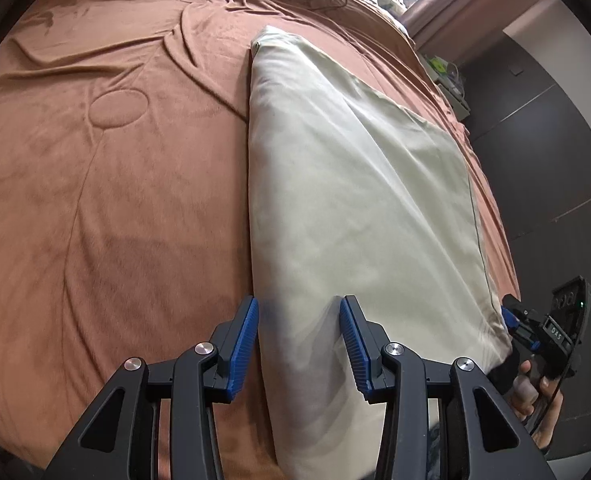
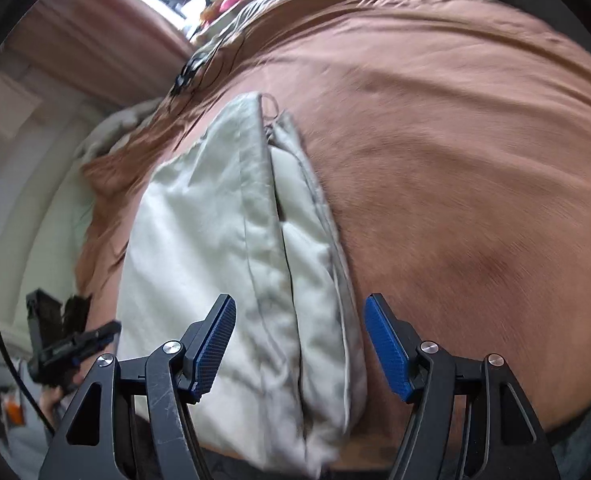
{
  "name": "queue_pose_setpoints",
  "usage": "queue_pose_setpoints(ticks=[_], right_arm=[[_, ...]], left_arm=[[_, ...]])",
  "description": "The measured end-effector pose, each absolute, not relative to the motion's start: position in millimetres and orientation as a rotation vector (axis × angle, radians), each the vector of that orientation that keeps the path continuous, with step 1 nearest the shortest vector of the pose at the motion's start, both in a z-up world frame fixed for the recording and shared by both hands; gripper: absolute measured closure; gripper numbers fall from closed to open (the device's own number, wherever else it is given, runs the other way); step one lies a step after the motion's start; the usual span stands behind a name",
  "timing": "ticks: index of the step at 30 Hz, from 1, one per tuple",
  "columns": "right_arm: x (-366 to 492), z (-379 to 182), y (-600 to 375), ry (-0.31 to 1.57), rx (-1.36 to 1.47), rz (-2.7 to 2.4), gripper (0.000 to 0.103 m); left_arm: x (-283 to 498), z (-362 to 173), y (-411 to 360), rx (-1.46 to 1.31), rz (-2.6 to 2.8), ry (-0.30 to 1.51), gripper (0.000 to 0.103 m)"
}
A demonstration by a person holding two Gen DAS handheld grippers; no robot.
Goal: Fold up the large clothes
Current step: 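Move the right gripper to the folded jacket's edge and grasp it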
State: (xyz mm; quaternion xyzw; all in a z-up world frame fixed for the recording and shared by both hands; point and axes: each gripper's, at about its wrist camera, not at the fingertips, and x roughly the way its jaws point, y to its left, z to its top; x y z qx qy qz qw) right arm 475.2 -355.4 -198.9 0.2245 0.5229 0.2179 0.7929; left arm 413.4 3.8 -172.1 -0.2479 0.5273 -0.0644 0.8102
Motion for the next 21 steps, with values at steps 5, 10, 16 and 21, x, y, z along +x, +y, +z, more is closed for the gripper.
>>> queue_pose_setpoints(ticks=[5, 10, 16, 21], right_arm=[[513, -219, -350, 1.208, 0.504, 0.563, 0.036], [545, -231, -336, 1.261, 0.516, 0.656, 0.036], [588, -231, -311, 1.317, 0.465, 0.743, 0.036], [620, -239, -296, 1.34, 0.506, 0.777, 0.036]], left_arm=[[435, -174, 7, -0.516, -0.131, 1.133, 0.057], [458, -180, 13, -0.514, -0.124, 1.133, 0.054], [484, -183, 19, -0.492, -0.114, 1.13, 0.054], [504, -185, 23, -0.484, -0.102, 1.13, 0.054]])
